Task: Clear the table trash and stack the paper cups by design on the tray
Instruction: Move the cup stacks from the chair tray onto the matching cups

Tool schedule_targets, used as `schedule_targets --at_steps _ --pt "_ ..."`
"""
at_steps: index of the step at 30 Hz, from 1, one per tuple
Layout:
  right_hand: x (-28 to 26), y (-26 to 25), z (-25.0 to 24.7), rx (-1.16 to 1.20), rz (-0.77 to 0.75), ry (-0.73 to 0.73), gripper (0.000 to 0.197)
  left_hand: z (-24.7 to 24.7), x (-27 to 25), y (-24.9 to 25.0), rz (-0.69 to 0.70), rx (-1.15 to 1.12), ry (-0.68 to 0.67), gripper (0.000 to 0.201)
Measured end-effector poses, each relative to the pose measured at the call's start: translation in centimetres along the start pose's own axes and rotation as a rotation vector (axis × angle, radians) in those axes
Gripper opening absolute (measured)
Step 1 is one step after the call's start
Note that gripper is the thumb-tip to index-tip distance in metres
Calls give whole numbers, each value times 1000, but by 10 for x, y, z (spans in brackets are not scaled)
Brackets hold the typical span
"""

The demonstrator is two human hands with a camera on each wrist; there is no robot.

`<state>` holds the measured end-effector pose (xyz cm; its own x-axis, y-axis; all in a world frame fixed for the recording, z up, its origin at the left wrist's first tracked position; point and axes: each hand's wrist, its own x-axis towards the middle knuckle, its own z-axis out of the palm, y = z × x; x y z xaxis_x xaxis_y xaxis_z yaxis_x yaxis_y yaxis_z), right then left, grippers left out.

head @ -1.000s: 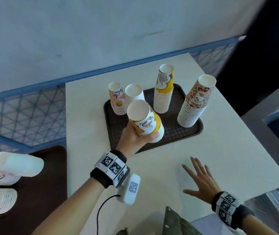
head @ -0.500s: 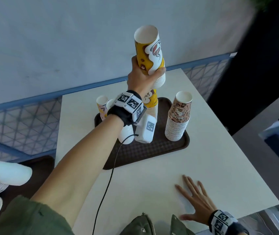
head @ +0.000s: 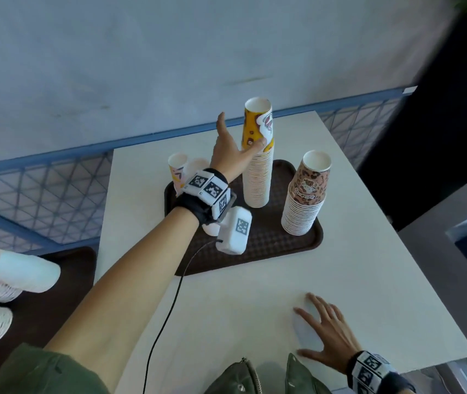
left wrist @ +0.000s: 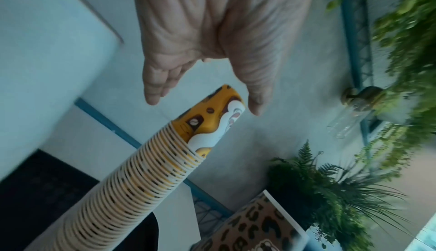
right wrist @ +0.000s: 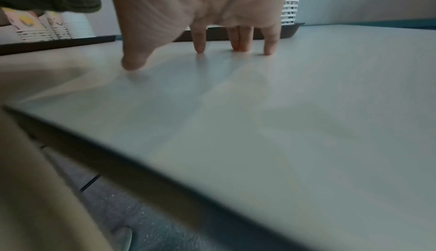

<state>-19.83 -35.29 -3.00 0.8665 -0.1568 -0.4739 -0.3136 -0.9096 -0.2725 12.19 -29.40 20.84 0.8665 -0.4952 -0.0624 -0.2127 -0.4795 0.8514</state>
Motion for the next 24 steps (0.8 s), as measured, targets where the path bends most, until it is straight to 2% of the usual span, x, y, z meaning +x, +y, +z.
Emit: schedule_targets --at_steps 2,5,7,9,12,19,21,24 --pt "9 -7 -14 -2 -21 58 64 -19 -22 -12 92 10 40 75" --pt "39 -32 -31 -60 -110 120 59 -56 -60 -46 189 25 138 49" --pt "60 -67 -47 -22 -213 109 54 -86 -87 -80 188 51 215 34" --pt "80 -111 -62 -2 -266 100 39 -117 -116 -118 131 97 281 26" --pt "114 -185 -83 111 -344 137 31 -168 -164 -178 -8 185 359 22" --pt "169 -369 -107 366 -494 130 21 -291 -264 -286 -324 363 689 25" --pt "180 -416 -110 429 -508 122 25 -319 -278 -308 -404 347 761 33" --pt "200 -476 -113 488 -502 116 43 -350 -288 -333 -501 281 795 47"
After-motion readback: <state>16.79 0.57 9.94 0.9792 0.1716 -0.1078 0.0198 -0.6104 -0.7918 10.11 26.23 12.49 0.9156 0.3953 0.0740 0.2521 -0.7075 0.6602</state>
